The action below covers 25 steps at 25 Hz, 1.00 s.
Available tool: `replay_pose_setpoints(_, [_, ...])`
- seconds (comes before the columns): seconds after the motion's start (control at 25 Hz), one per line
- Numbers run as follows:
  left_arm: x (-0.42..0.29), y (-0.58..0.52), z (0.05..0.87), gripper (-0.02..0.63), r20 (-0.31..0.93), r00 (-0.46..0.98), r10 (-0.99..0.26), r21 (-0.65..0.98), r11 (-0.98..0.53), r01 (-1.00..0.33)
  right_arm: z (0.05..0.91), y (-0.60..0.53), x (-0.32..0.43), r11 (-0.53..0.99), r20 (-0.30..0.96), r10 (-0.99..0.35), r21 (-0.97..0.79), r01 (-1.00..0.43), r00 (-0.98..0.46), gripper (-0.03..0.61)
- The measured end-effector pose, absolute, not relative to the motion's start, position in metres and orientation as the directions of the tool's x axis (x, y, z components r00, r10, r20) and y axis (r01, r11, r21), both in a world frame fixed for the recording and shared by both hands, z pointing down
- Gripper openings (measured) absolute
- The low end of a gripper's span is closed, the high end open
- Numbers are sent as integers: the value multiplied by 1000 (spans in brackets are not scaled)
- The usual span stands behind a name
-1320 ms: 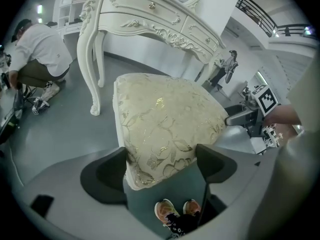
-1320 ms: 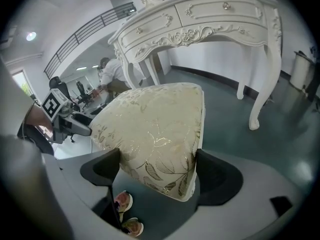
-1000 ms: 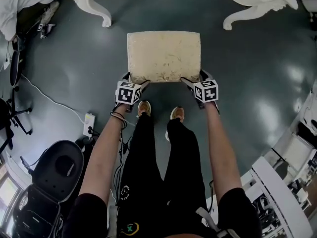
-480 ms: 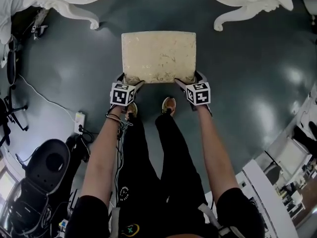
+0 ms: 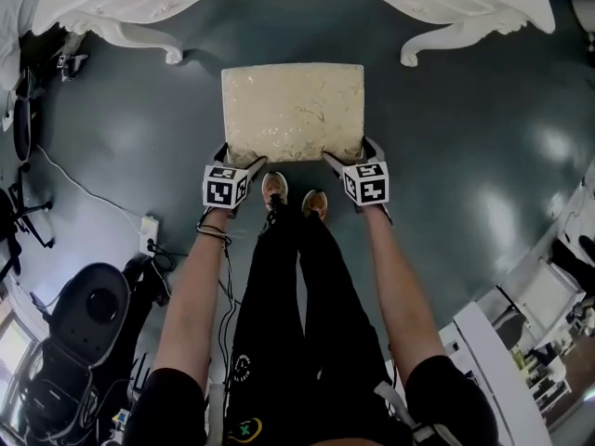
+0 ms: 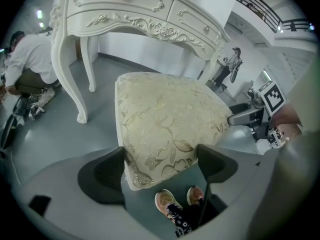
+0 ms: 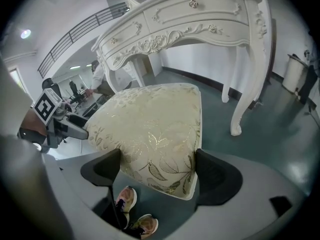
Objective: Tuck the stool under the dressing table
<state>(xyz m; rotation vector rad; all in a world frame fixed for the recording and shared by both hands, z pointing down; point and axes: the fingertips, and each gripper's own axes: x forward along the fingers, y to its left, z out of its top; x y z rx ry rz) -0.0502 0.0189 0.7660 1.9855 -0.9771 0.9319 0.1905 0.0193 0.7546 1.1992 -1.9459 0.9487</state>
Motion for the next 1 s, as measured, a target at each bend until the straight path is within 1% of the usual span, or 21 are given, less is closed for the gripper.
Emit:
replay_pose_setpoints(0.32, [-47, -25, 765, 459, 824, 454, -338, 277, -458, -845, 755, -22, 193, 293, 823, -456, -221, -930, -339, 492])
replay_pose_setpoints(0.56, [-44, -69, 766, 459, 820, 436, -371, 257, -442, -860, 755, -66, 197, 300, 810, -474, -220, -928, -345, 492])
replay_pose_setpoints(0.72, [-40, -94, 764, 459, 821, 422, -384, 255, -415, -873, 754, -94, 203, 306, 802, -483, -221, -926, -351, 492])
replay_pose_setpoints(1.0, [-40, -129, 763, 453, 832, 369, -414, 244, -324, -914, 754, -136, 205, 315, 803, -479, -219, -923, -354, 493])
